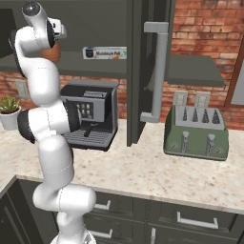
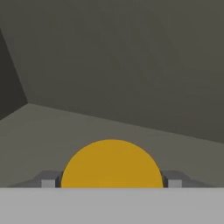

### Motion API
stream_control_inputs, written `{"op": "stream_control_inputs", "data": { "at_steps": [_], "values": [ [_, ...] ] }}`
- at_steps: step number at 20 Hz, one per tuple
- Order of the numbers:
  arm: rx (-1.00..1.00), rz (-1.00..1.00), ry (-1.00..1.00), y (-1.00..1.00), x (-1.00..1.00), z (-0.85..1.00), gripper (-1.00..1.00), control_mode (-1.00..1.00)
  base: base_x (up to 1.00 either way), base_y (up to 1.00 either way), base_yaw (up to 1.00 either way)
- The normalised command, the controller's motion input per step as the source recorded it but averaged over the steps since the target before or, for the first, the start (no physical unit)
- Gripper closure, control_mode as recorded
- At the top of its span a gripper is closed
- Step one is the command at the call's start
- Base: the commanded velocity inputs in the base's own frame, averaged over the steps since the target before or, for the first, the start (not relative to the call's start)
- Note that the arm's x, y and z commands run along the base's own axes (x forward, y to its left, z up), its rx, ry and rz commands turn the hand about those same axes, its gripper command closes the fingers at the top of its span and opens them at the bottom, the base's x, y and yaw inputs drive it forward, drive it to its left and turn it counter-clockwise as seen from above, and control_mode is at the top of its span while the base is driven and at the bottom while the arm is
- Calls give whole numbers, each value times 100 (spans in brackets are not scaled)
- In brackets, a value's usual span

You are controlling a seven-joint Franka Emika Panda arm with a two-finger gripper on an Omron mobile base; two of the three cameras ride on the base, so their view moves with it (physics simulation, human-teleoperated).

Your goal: Pick the syrup bottle and honey bottle from the cabinet and place them next to the mug.

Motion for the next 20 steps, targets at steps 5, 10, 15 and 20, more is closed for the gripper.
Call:
{"op": "stream_control_inputs", "data": {
  "at_steps": [5,10,15,20],
  "values": [
    [0,0,-1,0,-18,0,100,-100,0,0,0],
    [3,0,-10,0,-76,0,100,-100,0,0,0],
    [3,0,-11,0,-83,0,100,-100,0,0,0],
    [4,0,-13,-3,-91,0,100,-100,0,0,0]
  ]
}}
